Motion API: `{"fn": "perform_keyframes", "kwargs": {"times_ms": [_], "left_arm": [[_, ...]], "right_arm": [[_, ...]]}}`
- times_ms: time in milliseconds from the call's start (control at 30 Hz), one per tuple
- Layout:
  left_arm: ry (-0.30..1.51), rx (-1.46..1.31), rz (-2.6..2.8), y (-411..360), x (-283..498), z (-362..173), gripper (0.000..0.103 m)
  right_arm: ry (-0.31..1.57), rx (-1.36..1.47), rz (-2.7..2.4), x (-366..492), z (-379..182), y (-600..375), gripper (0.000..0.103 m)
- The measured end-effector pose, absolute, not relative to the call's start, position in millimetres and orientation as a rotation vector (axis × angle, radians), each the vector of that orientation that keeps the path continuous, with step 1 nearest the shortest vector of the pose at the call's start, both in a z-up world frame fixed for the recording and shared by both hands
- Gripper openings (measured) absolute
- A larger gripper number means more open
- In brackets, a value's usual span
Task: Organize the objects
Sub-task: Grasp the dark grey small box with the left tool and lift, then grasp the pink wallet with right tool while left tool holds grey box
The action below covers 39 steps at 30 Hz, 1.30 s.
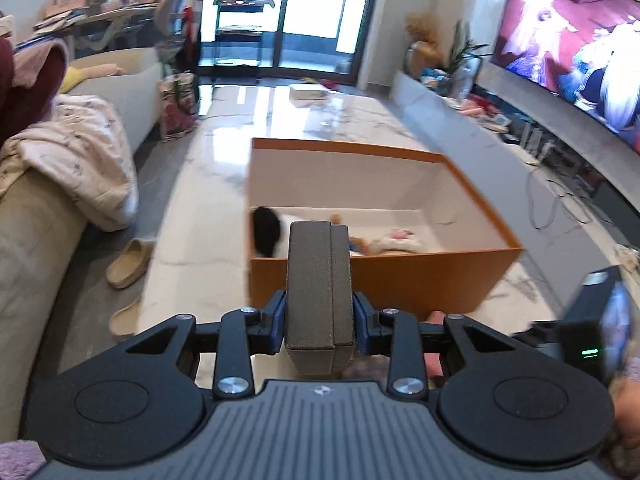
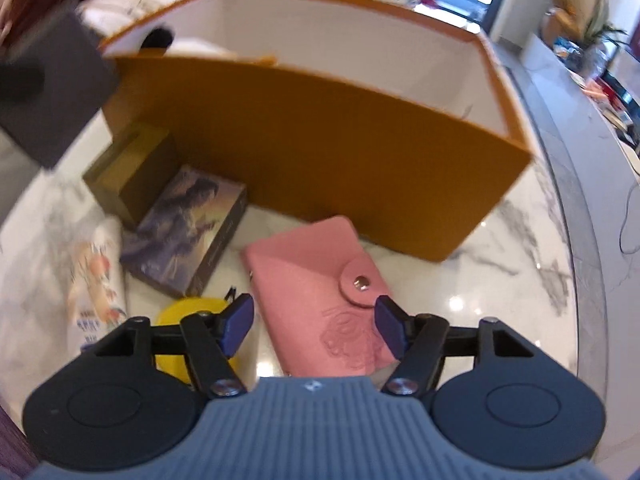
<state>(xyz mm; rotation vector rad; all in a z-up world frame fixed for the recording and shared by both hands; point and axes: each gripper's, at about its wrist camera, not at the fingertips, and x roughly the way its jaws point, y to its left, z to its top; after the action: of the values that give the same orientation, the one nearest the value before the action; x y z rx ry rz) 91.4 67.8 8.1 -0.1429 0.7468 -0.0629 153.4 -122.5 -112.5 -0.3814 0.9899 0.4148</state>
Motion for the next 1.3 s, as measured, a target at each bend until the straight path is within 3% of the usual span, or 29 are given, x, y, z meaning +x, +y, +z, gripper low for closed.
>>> {"fn": "perform_keyframes", "kwargs": {"times_ms": [167,500,600,1067,1300], "left_arm": [[0.779,-0.126,-0.116,46.9,98.8,-0.7,0.038],[0.830,-0.125,-0.163,30.7,103.4,-12.6,0.038],[0.837,-0.129,-0.164,31.4,100.2,-14.7,0.038],[0.867,-0.181,-0.191,26.9,104.4,-25.1,0.038],[0.900,-0.177,-0.224,10.0,112.2,-38.1,0.038]], "right_arm": [[0.969,-0.454,0.401,155.0,-122.6,-118.4,0.081],[0.978,-0.391,0.414,168.6,-124.8,-128.2,0.083],[0.980,-0.385,0.413,167.5,-120.4,-129.6,0.077],[0.998,-0.100,0.481,173.9,-62.0,-168.6,0.024],[1.073,0.170,0.532,180.2,-61.9,-192.9,0.019]]}}
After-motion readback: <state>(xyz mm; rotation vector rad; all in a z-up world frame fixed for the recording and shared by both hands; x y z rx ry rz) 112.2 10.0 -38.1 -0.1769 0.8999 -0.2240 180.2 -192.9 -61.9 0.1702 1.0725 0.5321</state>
